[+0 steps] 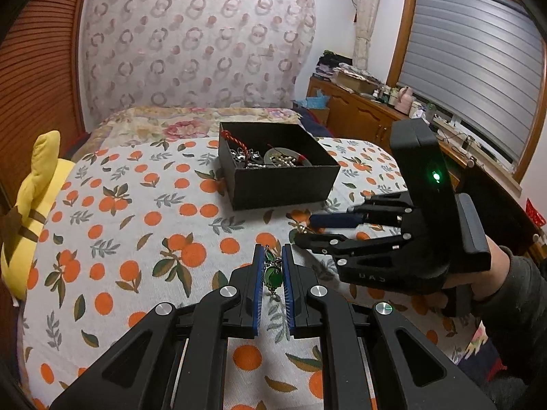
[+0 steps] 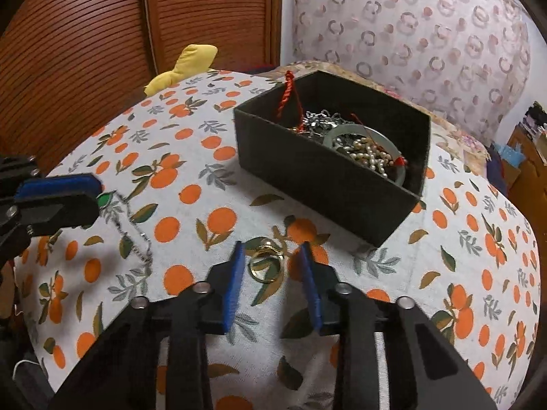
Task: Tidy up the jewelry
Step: 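Grasp the gold ring with the right gripper while the left gripper holds the green pendant, then carry the green pendant and gold ring over the black box with both grippers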
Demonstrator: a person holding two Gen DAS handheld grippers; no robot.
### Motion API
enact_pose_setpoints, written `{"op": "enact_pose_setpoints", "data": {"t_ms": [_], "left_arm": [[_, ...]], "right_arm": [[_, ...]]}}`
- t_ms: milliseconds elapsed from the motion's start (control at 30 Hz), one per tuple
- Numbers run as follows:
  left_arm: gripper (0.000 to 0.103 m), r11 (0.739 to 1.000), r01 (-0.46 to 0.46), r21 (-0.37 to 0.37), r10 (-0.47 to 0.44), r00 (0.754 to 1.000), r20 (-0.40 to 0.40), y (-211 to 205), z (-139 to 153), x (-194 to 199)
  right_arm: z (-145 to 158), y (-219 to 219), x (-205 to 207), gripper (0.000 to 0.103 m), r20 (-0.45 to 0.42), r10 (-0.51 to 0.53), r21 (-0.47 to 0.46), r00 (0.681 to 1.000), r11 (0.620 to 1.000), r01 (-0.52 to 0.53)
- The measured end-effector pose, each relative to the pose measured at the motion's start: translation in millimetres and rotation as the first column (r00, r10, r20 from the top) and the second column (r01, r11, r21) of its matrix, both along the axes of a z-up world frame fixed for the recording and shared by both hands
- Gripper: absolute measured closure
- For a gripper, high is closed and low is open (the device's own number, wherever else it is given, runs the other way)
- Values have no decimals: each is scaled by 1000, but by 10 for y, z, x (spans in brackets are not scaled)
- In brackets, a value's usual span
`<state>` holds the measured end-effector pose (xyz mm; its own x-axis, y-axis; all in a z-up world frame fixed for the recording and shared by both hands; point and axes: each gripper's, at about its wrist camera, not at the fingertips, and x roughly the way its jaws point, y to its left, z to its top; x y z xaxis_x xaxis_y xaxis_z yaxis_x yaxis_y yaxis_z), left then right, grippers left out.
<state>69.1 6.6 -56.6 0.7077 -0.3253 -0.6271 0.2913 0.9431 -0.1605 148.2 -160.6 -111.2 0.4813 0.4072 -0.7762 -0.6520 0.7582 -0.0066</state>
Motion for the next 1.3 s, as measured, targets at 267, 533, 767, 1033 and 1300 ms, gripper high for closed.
{"op": "enact_pose_setpoints", "data": {"t_ms": [267, 533, 767, 1033, 1300], "left_arm": [[94, 1000, -1, 9, 1, 1000, 22, -46, 109, 114], [94, 999, 5, 32, -7, 998, 63, -126, 307, 303], [94, 999, 4, 41, -8, 997, 76, -168, 417, 575], [94, 999, -3, 40, 0, 997, 74, -168, 484, 912], [93, 999, -14, 45, 12, 998, 54, -213, 480, 1332]], "right_arm": [[32, -51, -55, 81, 20, 2, -1, 1000, 1000, -2], [343, -227, -51, 81, 72, -13, 61, 997, 998, 8], [619, -350, 189, 81, 119, -42, 113, 992, 993, 28], [656, -390, 613, 81, 109, -70, 167, 992, 985, 51], [509, -363, 799, 77, 77, -64, 186, 995, 981, 49]]}}
